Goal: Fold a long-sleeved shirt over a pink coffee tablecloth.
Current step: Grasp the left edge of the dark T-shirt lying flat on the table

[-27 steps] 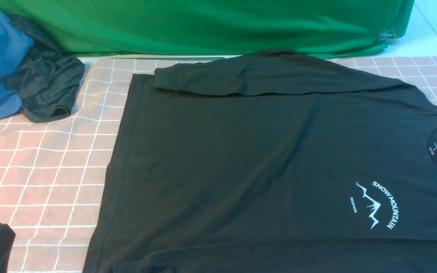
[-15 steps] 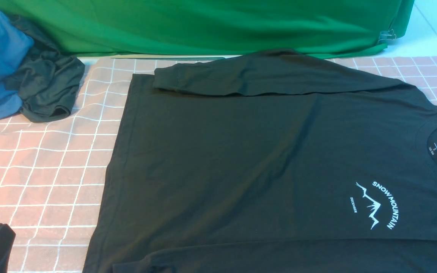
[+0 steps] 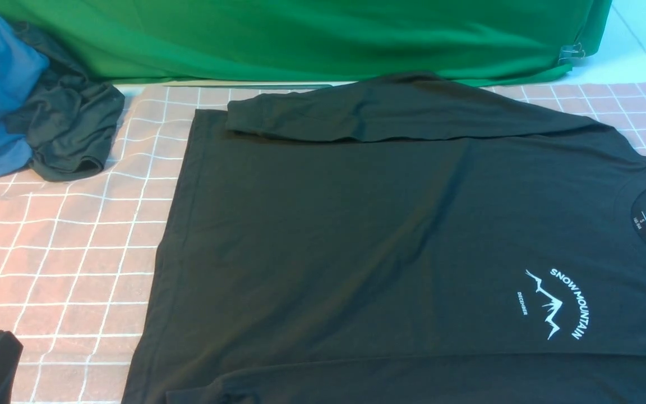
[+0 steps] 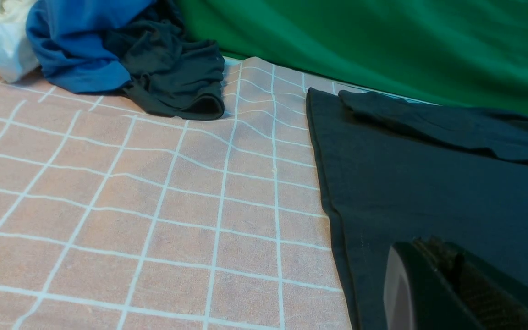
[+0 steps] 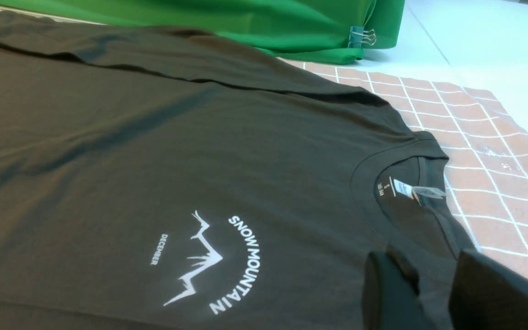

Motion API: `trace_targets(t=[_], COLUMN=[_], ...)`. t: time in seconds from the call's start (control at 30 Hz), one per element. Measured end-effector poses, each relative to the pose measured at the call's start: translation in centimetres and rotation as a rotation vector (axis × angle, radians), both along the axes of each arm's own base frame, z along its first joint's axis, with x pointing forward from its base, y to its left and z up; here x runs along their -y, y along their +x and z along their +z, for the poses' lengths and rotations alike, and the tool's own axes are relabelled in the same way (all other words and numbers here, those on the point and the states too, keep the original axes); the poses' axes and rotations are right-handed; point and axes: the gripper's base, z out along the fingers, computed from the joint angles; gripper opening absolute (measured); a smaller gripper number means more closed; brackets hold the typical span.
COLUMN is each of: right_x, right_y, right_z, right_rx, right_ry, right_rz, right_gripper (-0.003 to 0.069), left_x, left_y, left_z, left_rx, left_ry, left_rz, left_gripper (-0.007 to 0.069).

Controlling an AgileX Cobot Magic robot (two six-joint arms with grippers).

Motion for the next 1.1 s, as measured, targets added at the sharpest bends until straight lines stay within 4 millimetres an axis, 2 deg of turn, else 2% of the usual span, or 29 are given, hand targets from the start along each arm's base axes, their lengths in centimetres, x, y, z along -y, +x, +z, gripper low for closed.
trace_targets(t=[0.13,0.23,0.4,0.5,0.63,0.7,0.73,0.77,0.83,0.93,0.97,1.03,1.1], right_x=[0.0,0.0,0.0,0.0,0.0,0.0,0.0,-0.1,-0.2,-0.2,-0.1,-0.1,0.0], right_y=[0.0,0.0,0.0,0.0,0.0,0.0,0.1,0.1,0.1,0.1,0.1,0.0,0.0], right_z=[0.0,0.0,0.0,0.0,0.0,0.1,0.4,0.5,1.2,2.5,2.7,3.2,3.5], right_rx=[0.000,0.000,0.000,0.000,0.002,0.012,0.041,0.051,0.130,0.267,0.287,0.338,0.371], right_ry=[0.000,0.000,0.000,0.000,0.000,-0.001,0.021,0.035,0.175,0.429,0.484,0.578,0.628], right_rz=[0.000,0.000,0.000,0.000,0.000,0.001,0.002,0.002,0.001,-0.001,0.000,0.005,0.010], right_gripper=[0.0247,0.0247,0.0247,0.0247,0.0247,0.0247,0.0247,0.0247,0.0247,0.0247,0.0247,0.0247,0.0247], left_x=[0.0,0.0,-0.5,-1.3,-2.0,-1.9,-1.6,-1.5,-0.7,-0.1,-0.1,-0.1,0.1], left_y=[0.0,0.1,-0.1,-0.8,-2.2,-2.4,-2.5,-2.4,-1.7,1.3,2.1,5.1,8.8], left_z=[0.3,1.2,3.1,4.9,7.2,8.4,10.6,11.3,15.5,19.8,20.5,22.2,21.9], left_rx=[0.034,0.138,0.354,0.596,0.877,0.901,0.885,0.871,0.749,0.449,0.381,0.153,-0.188], left_ry=[-0.028,-0.194,-0.433,-0.633,-0.763,-0.801,-0.821,-0.822,-0.763,-0.602,-0.583,-0.507,-0.388], left_rz=[0.002,0.010,0.041,0.056,0.014,-0.014,-0.052,-0.060,-0.091,-0.037,-0.018,0.035,0.050], left_gripper=[0.0015,0.0015,0.0015,0.0015,0.0015,0.0015,0.0015,0.0015,0.0015,0.0015,0.0015,0.0015,0.0015])
